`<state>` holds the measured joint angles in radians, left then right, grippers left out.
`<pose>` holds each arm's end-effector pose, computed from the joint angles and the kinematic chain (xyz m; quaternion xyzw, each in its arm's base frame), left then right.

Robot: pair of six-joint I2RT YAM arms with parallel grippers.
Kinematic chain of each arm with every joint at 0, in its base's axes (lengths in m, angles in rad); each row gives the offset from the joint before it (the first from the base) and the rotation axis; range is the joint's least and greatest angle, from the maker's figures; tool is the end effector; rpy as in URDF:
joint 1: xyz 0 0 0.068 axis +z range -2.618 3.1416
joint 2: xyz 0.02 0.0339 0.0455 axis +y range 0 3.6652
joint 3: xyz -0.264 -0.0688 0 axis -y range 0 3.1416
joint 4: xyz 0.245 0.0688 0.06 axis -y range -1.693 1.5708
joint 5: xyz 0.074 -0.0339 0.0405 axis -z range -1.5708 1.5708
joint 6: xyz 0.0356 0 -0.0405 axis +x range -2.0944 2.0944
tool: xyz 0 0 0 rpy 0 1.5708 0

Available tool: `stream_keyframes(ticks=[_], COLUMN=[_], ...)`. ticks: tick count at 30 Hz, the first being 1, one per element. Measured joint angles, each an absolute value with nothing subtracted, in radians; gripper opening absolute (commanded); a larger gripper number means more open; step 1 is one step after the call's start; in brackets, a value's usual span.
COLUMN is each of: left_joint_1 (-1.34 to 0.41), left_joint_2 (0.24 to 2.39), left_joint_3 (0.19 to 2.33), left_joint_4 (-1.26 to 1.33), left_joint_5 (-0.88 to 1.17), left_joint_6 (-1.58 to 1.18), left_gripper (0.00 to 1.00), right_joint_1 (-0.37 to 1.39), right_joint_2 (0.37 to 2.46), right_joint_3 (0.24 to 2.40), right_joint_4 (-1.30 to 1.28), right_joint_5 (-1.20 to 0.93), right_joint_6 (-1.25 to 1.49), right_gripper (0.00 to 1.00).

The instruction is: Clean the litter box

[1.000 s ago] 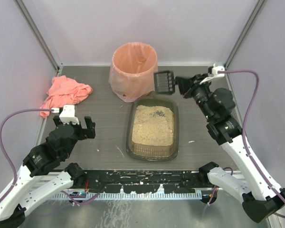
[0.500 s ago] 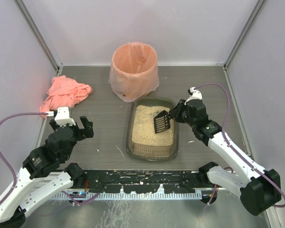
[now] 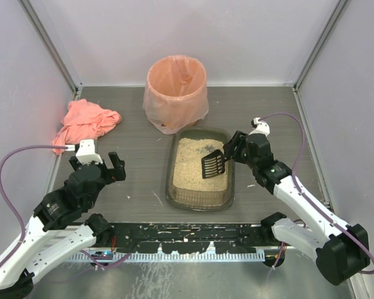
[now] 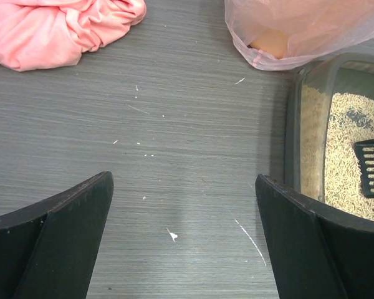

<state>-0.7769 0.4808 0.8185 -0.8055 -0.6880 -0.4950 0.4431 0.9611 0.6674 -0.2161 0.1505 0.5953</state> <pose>0.0785 -0.0454 0.3276 -0.0623 0.8187 -0.0619 0.5674 0.1974 0.0878 0.2631 0.1033 0.8547 0.1940 0.4702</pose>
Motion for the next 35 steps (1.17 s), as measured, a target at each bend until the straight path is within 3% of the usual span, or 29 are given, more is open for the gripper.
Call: stream_keyframes(ticks=[4,7,8,15,22,30,35], left_joint_1=[-0.777,-0.777,-0.777,-0.777,-0.777,-0.777,-0.777], left_joint_2=[0.515,0.542,0.546,0.547,0.521,0.466,0.449], left_joint_3=[0.818,0.818,0.818,0.865,0.907,0.904,0.895], left_joint_4=[-0.806,-0.810,-0.812,-0.858,-0.898,-0.934,-0.953], left_joint_5=[-0.676,-0.673,-0.673,-0.695,-0.746,-0.757,-0.757], left_joint_6=[-0.506,-0.508,-0.508,-0.497,-0.478,-0.480,-0.484], left_gripper=[0.98,0.98,0.98,0.98,0.98,0.98,0.98], right_joint_1=[0.443,0.443,0.443,0.443,0.443,0.443,0.443], right_joint_2=[0.921,0.879,0.867,0.709,0.485,0.168,0.103], right_joint_3=[0.667,0.670,0.675,0.755,0.844,0.756,0.700], right_joint_4=[-0.257,-0.311,-0.331,-0.443,-0.451,-0.447,-0.495], right_joint_5=[0.232,0.314,0.340,0.524,0.543,0.494,0.497], right_joint_6=[0.569,0.536,0.527,0.441,0.366,0.373,0.390], right_gripper=[0.78,0.97,1.00,1.00,1.00,1.00,1.00])
